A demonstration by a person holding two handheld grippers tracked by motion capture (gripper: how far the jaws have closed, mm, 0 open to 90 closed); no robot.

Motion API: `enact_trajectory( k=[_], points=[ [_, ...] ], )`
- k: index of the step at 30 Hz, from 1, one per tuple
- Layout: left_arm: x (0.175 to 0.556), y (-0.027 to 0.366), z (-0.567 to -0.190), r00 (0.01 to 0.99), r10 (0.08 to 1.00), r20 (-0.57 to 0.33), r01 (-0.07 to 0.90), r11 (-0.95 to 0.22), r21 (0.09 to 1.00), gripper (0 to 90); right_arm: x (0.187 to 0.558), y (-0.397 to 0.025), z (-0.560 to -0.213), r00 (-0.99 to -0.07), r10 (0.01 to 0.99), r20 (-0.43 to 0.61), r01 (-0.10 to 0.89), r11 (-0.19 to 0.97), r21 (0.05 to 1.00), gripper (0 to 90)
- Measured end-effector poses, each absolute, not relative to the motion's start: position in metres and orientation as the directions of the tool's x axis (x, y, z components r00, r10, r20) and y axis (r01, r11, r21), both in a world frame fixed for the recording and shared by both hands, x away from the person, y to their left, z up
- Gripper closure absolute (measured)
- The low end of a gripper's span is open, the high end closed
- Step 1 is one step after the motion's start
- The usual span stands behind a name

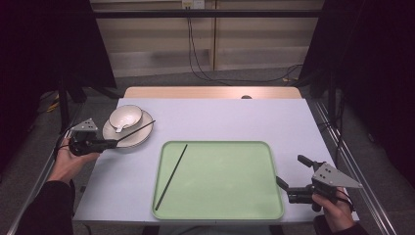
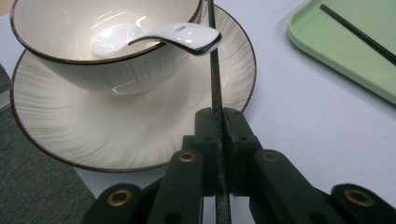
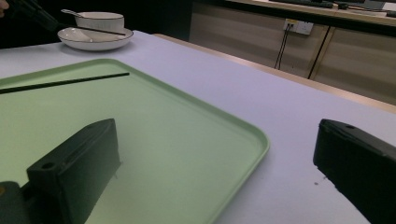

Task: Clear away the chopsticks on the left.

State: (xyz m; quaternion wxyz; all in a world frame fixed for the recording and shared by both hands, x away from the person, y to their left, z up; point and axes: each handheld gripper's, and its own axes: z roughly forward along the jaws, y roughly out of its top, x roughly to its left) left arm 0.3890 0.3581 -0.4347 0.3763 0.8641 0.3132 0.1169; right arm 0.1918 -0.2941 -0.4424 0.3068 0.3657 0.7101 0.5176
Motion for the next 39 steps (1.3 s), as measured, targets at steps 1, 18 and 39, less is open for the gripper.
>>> enact_trajectory(
  k=[1, 18, 39],
  points=[
    [0.387, 0.358, -0.434, 0.775, 0.631, -0.049, 0.457, -0.505, 0.732, 85.4, 0.192, -0.294, -0.442, -0.544, 0.837, -0.058, 0.201, 0.197, 0.960, 0.0],
    [0.344, 0.354, -0.409, 0.750, 0.651, -0.117, 0.470, -0.399, 0.787, 85.5, 0.192, -0.294, -0.442, -0.548, 0.834, -0.058, 0.190, 0.192, 0.963, 0.0],
    [0.282, 0.321, -0.399, 0.653, 0.738, -0.171, 0.505, -0.256, 0.824, 85.6, 0.192, -0.293, -0.442, -0.542, 0.838, -0.061, 0.184, 0.190, 0.964, 0.0]
  ],
)
